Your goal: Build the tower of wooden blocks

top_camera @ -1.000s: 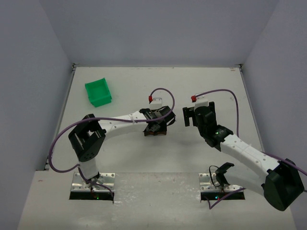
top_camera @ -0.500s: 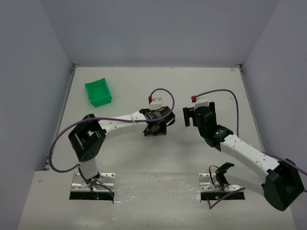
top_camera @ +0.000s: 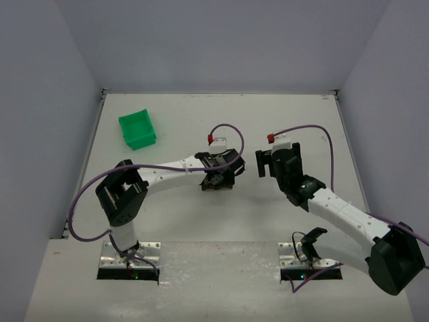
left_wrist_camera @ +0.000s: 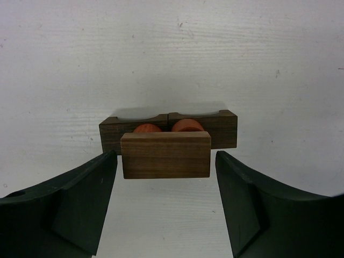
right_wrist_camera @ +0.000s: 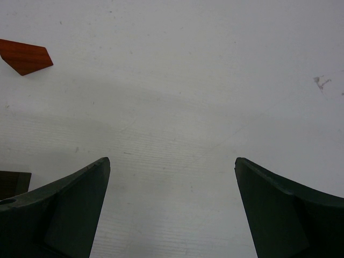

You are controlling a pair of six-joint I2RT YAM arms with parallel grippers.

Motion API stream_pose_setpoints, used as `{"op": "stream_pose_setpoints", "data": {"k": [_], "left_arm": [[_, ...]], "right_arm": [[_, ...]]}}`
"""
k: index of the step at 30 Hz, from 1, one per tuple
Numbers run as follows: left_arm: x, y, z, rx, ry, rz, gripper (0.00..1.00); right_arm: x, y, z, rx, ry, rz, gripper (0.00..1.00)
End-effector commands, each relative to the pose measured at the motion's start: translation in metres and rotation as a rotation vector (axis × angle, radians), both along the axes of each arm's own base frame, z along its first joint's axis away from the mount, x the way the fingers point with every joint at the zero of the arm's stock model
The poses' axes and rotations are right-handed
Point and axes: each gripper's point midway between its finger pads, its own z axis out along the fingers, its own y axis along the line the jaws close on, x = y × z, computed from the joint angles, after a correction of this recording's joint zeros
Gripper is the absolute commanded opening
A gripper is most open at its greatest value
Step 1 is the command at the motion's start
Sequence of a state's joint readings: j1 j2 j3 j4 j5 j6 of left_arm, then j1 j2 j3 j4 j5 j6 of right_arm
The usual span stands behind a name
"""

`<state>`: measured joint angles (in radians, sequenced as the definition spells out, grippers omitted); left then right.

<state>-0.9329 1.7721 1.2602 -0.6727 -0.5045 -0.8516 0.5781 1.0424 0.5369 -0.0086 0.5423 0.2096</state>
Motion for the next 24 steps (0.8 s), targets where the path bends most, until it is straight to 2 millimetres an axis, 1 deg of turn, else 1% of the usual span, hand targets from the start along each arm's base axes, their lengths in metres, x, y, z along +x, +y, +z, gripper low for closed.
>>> {"op": "stream_pose_setpoints", "data": {"k": [1,5,7,9,12,17,20,21,22,24], "left_arm": [[0.008,0.001,0.009,-0.025,-0.032,0.012,0.72],[0.01,-0.001,0.018,-0.041,-0.052,0.001,0.79],[0.011,-0.005,0.027,-0.065,-0.07,-0.016,0.83],[0.012,-0.008,0.036,-0.09,-0.09,-0.037,0.91],[0.012,-0.011,0.049,-0.119,-0.122,-0.07,0.99],[0.013,-0.007,0.073,-0.138,-0.184,-0.099,1.0],[0.016,0.006,0.092,-0.146,-0.242,-0.068,1.0],[0.018,0.014,0.098,-0.145,-0.259,-0.045,1.0],[0.021,0.026,0.106,-0.152,-0.281,-0.008,1.0],[0.037,0.06,0.118,-0.164,-0.327,0.1,1.0]], "right_arm": [[0.006,0.0,0.012,0.021,-0.039,-0.022,0.99],[0.006,0.002,0.013,0.024,-0.04,-0.016,0.99],[0.006,0.002,0.012,0.025,-0.039,-0.012,0.99],[0.006,0.003,0.012,0.027,-0.037,-0.007,0.99],[0.006,0.005,0.012,0.029,-0.036,0.001,0.99],[0.006,0.009,0.013,0.033,-0.037,0.029,0.99],[0.005,0.014,0.013,0.039,-0.04,0.065,0.99],[0.004,0.02,0.013,0.039,-0.041,0.11,0.99],[0.002,0.03,0.014,0.038,-0.038,0.186,0.99],[-0.005,0.049,0.012,0.044,-0.025,0.324,0.99]]}}
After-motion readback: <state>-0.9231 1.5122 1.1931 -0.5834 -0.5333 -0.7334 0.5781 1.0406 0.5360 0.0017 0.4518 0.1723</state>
